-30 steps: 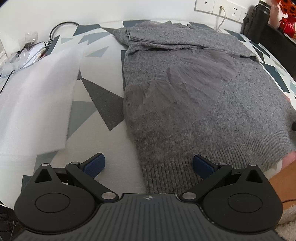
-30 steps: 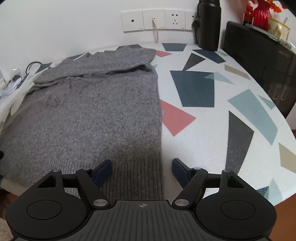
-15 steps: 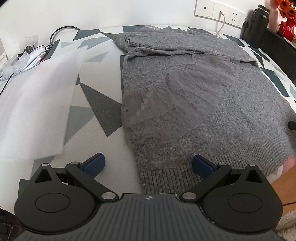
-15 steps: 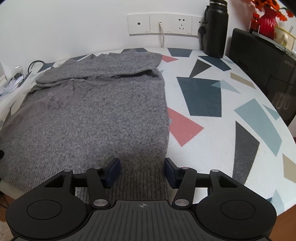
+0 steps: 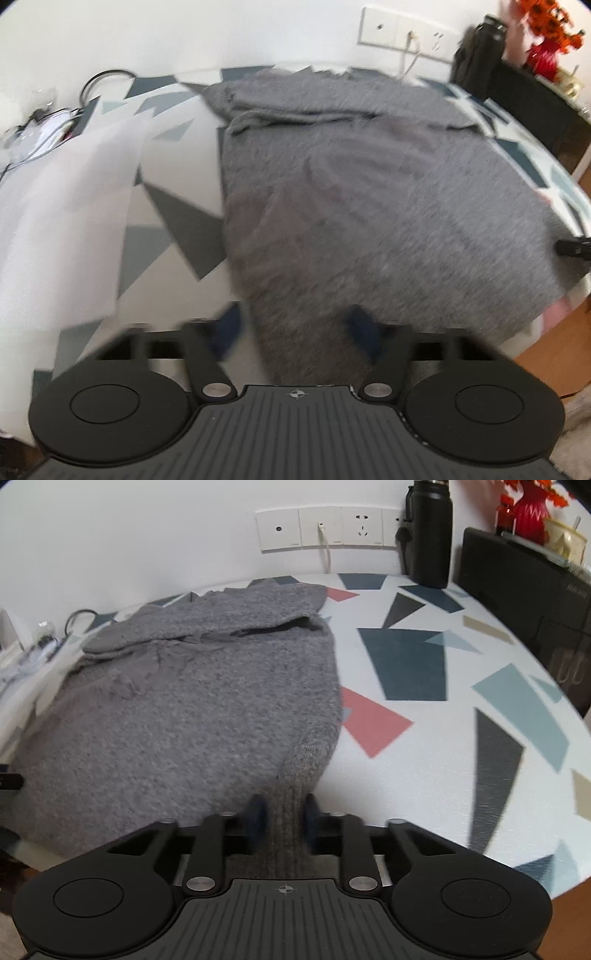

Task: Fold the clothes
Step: 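Close both grippers on the ribbed sweater hem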

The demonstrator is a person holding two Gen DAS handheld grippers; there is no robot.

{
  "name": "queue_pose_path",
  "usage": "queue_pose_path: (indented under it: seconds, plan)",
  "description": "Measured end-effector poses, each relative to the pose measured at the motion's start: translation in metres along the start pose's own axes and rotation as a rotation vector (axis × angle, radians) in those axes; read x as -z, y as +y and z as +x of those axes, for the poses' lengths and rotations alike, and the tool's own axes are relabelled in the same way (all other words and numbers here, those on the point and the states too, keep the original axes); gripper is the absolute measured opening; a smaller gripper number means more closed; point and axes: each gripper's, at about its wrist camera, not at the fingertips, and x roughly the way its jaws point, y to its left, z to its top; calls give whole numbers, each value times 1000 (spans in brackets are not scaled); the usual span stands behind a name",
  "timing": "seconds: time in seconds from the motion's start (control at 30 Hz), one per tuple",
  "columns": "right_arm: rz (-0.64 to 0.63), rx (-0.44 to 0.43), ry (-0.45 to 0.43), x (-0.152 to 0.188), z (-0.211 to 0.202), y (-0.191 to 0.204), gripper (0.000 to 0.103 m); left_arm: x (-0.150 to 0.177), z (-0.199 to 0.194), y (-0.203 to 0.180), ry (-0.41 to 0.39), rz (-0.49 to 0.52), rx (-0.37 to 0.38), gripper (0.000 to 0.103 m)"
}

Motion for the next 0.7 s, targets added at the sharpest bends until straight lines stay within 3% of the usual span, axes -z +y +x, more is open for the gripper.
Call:
queue_pose_path:
  seconds: [0.13,0.3,0.5,0.6,0.63,0.67,0.7]
  plan:
    - [19,-18,-8,-8,7,2,11,-9,6,8,-12,-80,32,15]
    - [57,-21,-4,-11,10,-1,12,-10,9,19,-14,-187,83,12]
    - [57,-5,-3,-2,2,-2,22,-8,6,16,-3,-171,77,15]
    - [54,7,2,2,-3,-2,28,-9,4,12,13,-139,65,24]
    - [52,10,4,3,-4,-3,29,-9,3,11,18,-124,57,35]
    - [49,12,6,4,-5,-3,30,-9,2,8,25,-107,43,53]
    - [47,15,7,5,-6,-3,31,-8,2,6,36,-90,23,62]
